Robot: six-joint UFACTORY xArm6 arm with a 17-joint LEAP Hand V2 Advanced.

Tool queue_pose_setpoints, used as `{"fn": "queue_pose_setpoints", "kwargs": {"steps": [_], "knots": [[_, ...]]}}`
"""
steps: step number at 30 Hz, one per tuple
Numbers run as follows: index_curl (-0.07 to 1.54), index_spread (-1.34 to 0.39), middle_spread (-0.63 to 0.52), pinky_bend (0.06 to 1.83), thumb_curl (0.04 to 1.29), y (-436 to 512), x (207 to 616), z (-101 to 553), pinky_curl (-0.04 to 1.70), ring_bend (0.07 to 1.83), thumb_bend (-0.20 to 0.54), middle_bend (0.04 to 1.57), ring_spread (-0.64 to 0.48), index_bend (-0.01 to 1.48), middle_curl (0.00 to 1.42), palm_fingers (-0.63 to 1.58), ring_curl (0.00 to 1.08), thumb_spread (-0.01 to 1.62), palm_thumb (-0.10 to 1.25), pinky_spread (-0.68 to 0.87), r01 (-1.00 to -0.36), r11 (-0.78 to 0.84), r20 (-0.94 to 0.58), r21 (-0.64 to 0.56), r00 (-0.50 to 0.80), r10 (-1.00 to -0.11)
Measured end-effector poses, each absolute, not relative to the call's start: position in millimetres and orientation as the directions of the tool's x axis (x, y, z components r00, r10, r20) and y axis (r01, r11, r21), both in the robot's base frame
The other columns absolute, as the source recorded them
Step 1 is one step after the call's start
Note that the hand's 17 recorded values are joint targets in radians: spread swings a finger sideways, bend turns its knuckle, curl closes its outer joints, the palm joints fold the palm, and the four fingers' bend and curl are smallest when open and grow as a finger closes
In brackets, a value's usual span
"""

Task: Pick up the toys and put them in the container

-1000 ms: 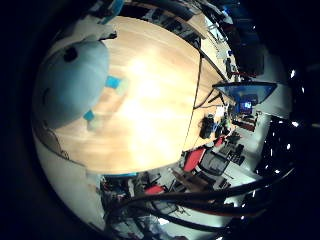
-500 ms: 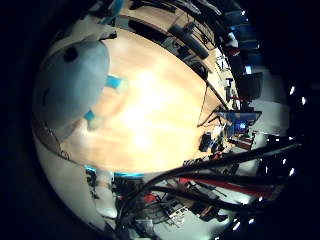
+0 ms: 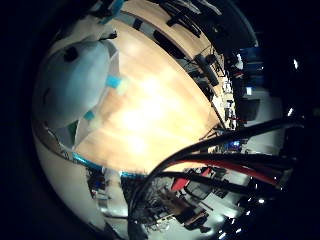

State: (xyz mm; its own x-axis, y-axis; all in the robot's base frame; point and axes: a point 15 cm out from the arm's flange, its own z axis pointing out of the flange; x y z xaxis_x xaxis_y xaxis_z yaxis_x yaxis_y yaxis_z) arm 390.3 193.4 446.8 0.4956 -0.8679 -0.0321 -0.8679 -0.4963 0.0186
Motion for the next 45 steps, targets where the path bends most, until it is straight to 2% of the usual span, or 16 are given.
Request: {"fn": "queue_pose_setpoints", "kwargs": {"steps": [14,24,41,44,45], "knots": [[0.98,-0.67,-0.47,1.2,0.81,246.8,364.4,441.2,0.44,1.18,-0.008,0.65,-0.32,0.19,0.91,1.14,0.54,1.09,1.11,-0.59,-0.811,-0.585,-0.03,0.024,0.584,-0.811],[0.99,-0.67,-0.47,1.21,0.81,251.0,370.3,427.6,0.44,1.18,-0.008,0.64,-0.32,0.18,0.92,1.13,0.54,1.1,1.11,-0.58,-0.802,-0.595,-0.021,0.051,0.594,-0.804],[0.99,-0.68,-0.47,1.22,0.8,270.6,378.6,423.7,0.44,1.17,-0.012,0.63,-0.32,0.17,0.92,1.12,0.54,1.09,1.09,-0.58,-0.779,-0.627,-0.018,0.008,0.627,-0.779],[0.97,-0.68,-0.47,1.21,0.79,271.6,378.8,421.6,0.44,1.16,-0.02,0.61,-0.32,0.15,0.92,1.09,0.54,1.09,1.07,-0.6,-0.776,-0.63,-0.018,0.013,0.63,-0.776],[0.95,-0.68,-0.48,1.2,0.78,271.2,378.8,420.6,0.43,1.16,-0.036,0.6,-0.33,0.13,0.91,1.02,0.53,1.08,1.04,-0.61,-0.774,-0.633,-0.018,0.016,0.633,-0.774]]}}
